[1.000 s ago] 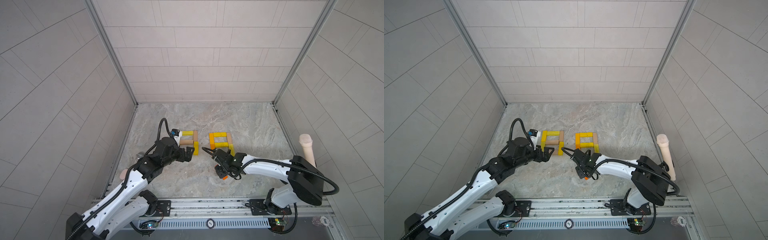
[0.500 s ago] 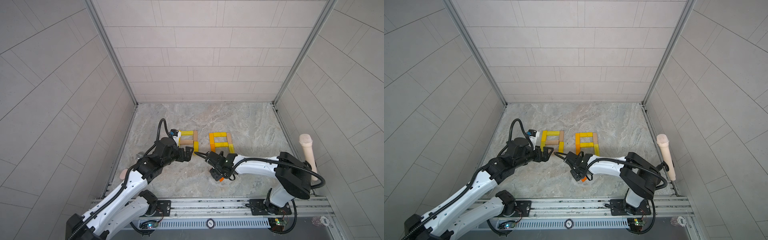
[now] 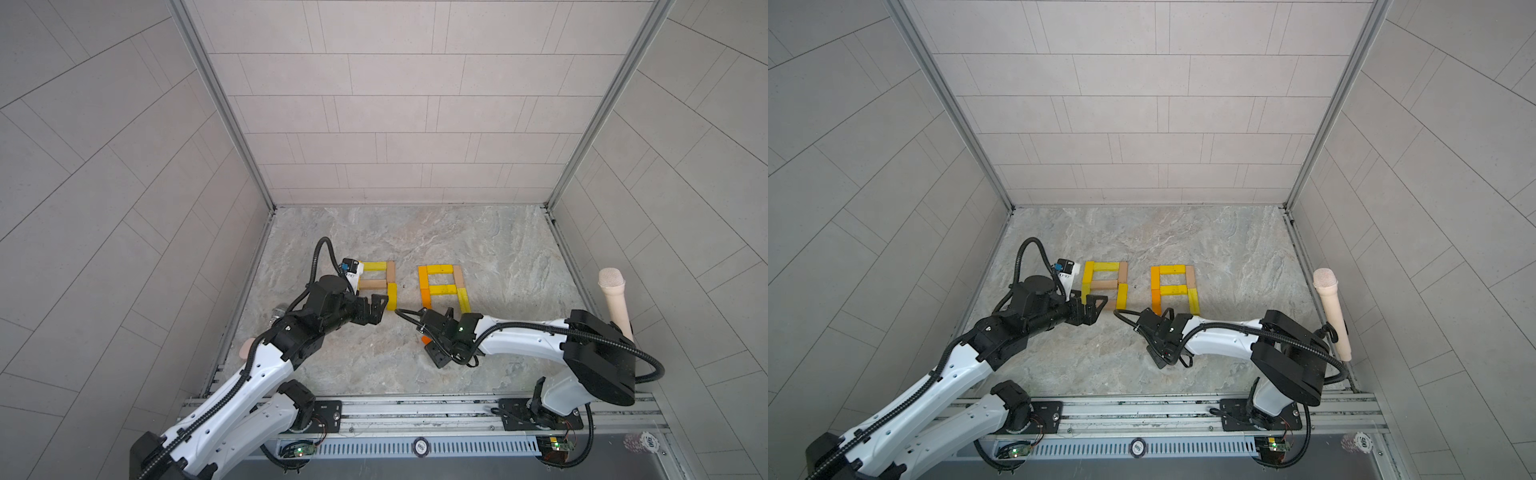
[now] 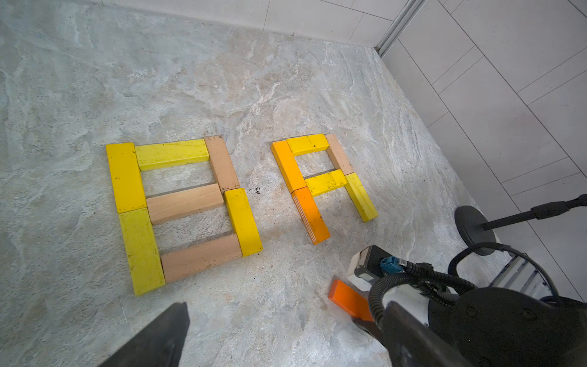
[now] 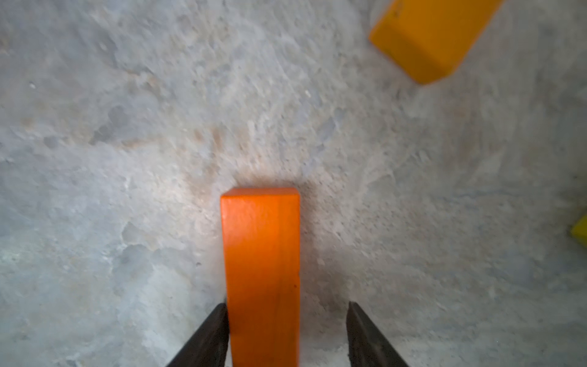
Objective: Assemble the number 8 with building blocks
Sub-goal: Place the building block at the center of the board, then adjust the building block at the center of the board.
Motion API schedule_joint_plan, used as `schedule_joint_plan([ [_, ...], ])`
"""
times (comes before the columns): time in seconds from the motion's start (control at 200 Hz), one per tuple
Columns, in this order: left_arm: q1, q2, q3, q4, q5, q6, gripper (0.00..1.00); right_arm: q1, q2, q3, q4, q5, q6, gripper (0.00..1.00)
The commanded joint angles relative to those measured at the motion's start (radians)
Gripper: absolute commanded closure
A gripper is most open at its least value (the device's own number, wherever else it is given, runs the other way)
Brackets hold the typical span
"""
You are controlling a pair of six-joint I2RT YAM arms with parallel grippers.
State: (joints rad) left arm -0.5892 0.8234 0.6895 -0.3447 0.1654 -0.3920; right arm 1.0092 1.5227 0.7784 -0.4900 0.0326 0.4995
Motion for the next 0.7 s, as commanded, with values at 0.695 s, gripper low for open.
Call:
schedule_joint_plan([
  [0.695,-0.035,0.094,-0.011,0.199,0.14,0.155,0.0,-0.124,-0.216,-0.08,-0.053,0.155,0.147,0.45],
])
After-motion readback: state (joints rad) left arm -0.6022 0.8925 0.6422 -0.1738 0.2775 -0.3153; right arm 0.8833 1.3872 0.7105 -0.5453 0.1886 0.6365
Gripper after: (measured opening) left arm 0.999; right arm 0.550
